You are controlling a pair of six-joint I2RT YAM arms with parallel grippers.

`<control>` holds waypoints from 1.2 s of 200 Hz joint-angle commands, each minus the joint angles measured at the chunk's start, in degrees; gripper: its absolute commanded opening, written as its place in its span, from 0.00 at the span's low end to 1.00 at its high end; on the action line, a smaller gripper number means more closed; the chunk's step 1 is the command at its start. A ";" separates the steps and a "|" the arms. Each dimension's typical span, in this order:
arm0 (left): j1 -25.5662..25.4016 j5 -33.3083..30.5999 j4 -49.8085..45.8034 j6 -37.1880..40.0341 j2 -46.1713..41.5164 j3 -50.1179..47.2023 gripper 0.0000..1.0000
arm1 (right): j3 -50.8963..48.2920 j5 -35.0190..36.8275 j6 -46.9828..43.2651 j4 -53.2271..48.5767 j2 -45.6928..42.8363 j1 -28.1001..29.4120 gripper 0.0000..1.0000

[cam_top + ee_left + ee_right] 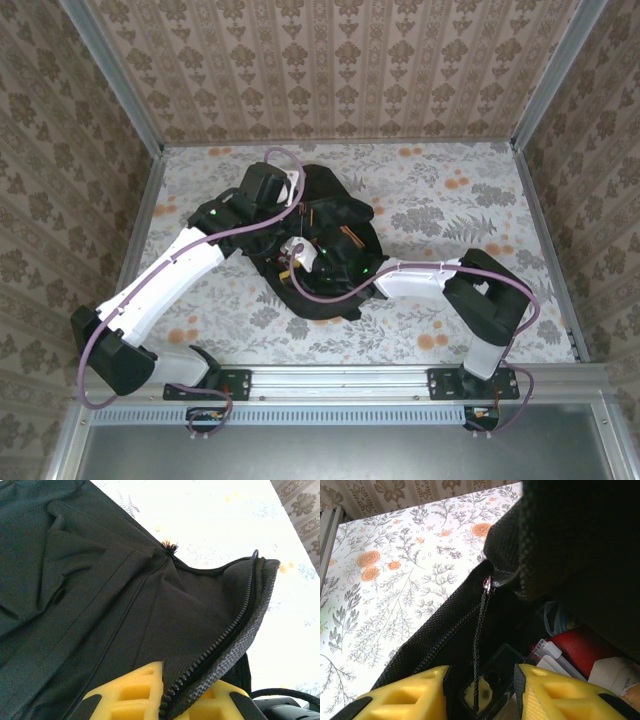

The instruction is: Pack the student bag

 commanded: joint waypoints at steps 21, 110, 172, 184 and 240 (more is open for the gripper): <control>-0.28 1.86 4.27 -2.04 -0.88 -0.33 0.00 | 2.43 0.79 1.51 3.80 1.64 1.17 0.33; 0.07 -0.69 2.94 -1.26 -1.96 -1.60 0.18 | 1.11 1.39 3.46 2.16 -0.64 1.66 0.00; 10.71 -2.88 -1.56 -9.90 -12.80 -8.22 0.60 | -0.45 7.17 10.60 -2.84 -4.20 1.77 0.00; 14.68 -2.37 -3.17 -12.80 -16.11 -11.26 0.59 | -1.29 7.90 12.06 -2.73 -4.82 1.91 0.00; 33.04 10.86 0.69 -23.27 -18.90 -26.02 0.56 | -3.87 9.94 14.64 -2.84 -6.16 3.81 0.00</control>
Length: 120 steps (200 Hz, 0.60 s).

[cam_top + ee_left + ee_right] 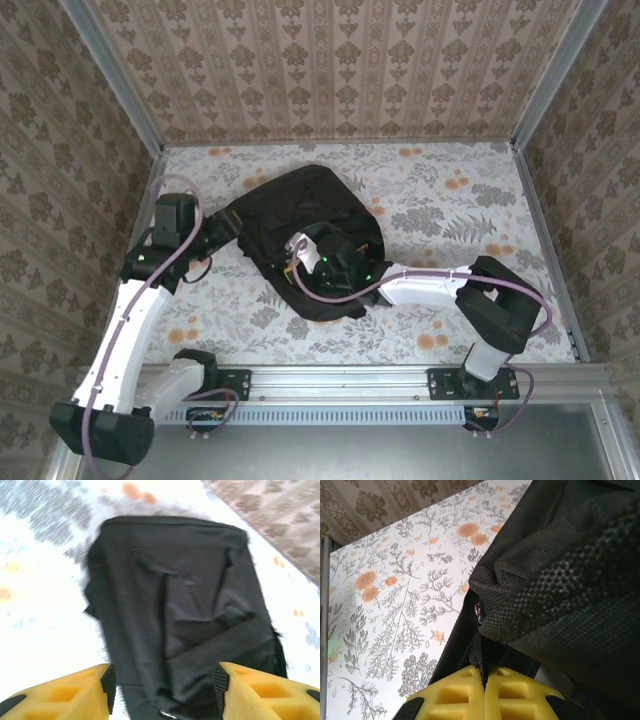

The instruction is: Pack the student bag

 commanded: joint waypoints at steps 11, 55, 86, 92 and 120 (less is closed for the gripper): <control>3.40 9.47 4.85 -6.51 4.63 -6.05 0.56 | -1.36 2.59 2.95 -0.58 -2.14 1.17 0.00; 2.71 13.47 15.96 -10.19 10.25 -8.88 0.55 | -0.62 2.44 4.56 -2.12 -2.04 2.13 0.00; -0.26 12.51 18.10 -9.47 13.95 -7.39 0.53 | -1.00 2.83 5.59 -1.68 -2.14 2.54 0.00; -0.57 12.13 18.36 -9.49 14.56 -7.45 0.53 | -0.98 2.91 5.79 -1.58 -2.21 2.58 0.00; -0.65 10.60 18.36 -8.14 16.08 -8.81 0.51 | -0.68 3.21 6.79 -2.23 -2.73 2.59 0.00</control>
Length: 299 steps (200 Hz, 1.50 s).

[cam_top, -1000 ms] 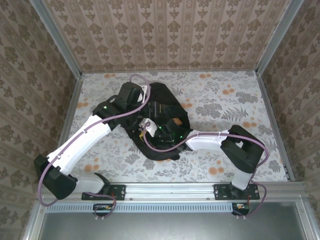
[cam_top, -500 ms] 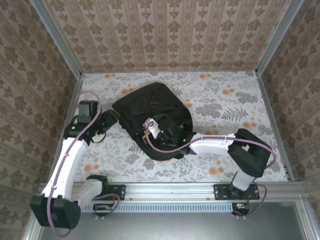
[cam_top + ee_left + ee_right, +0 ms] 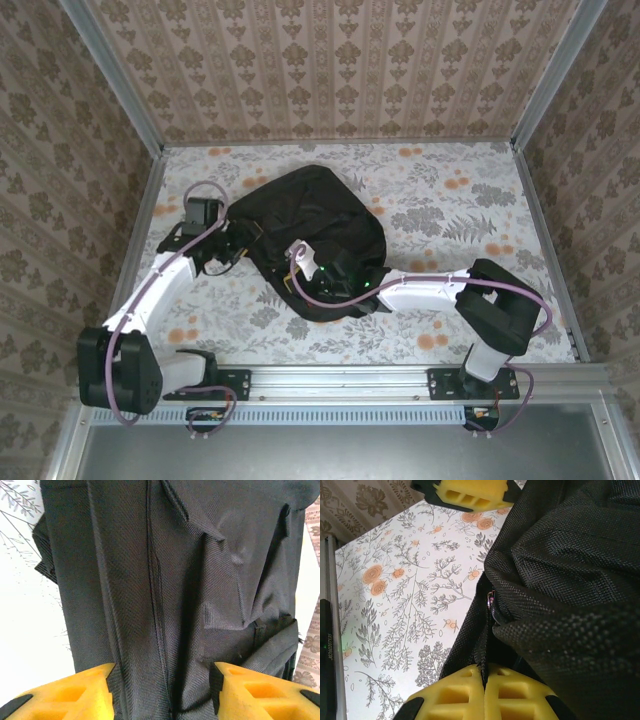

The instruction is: Pack the student bag

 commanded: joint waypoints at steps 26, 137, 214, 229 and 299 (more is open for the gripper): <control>1.14 -2.10 0.90 0.98 -0.53 -2.09 0.50 | 0.48 1.63 2.18 -2.23 -3.08 0.42 0.00; 2.32 -4.31 3.93 -0.84 3.20 -0.78 0.00 | 3.03 2.60 7.14 -8.82 -3.05 1.59 0.00; 5.15 -8.34 3.12 -1.94 1.99 -1.83 0.00 | 1.25 1.64 12.86 -17.95 -8.08 2.05 0.00; 5.53 -8.89 2.82 -1.94 1.77 -1.80 0.00 | 0.02 1.47 13.56 -18.47 -9.67 2.17 0.00; 6.75 -11.23 0.60 0.01 1.65 -0.41 0.00 | -5.07 3.37 13.59 -26.02 -19.46 2.26 0.00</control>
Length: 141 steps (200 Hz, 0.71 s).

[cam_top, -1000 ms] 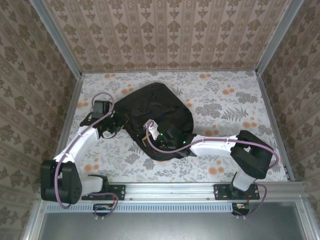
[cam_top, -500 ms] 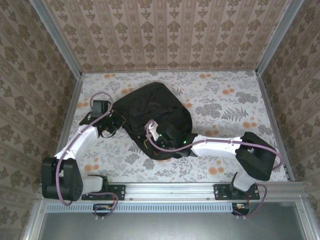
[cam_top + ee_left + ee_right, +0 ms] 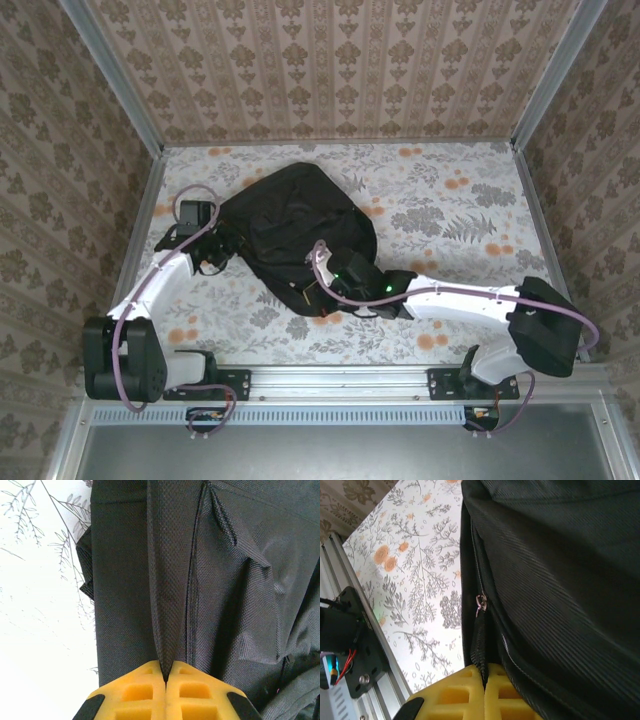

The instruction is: Pack the student bag

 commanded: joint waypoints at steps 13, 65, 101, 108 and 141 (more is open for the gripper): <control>1.44 -6.99 -2.11 1.52 -0.45 2.25 0.00 | -2.58 2.39 -0.44 -7.53 -6.50 0.36 0.00; 0.54 -8.76 -6.41 4.72 2.21 7.24 0.00 | -2.99 3.79 -4.26 -15.88 -10.99 -1.30 0.00; -3.73 -7.98 -8.69 10.01 10.13 16.31 0.00 | -0.79 -3.66 -4.48 -17.61 -11.33 -2.01 0.00; -5.12 -6.66 -9.51 11.81 13.02 19.26 0.00 | 0.45 -5.72 -3.78 -17.74 -10.30 -1.88 0.00; -10.20 -3.24 -16.08 17.78 26.08 35.18 0.04 | 8.58 -11.81 -0.40 -17.92 -2.50 -0.42 0.00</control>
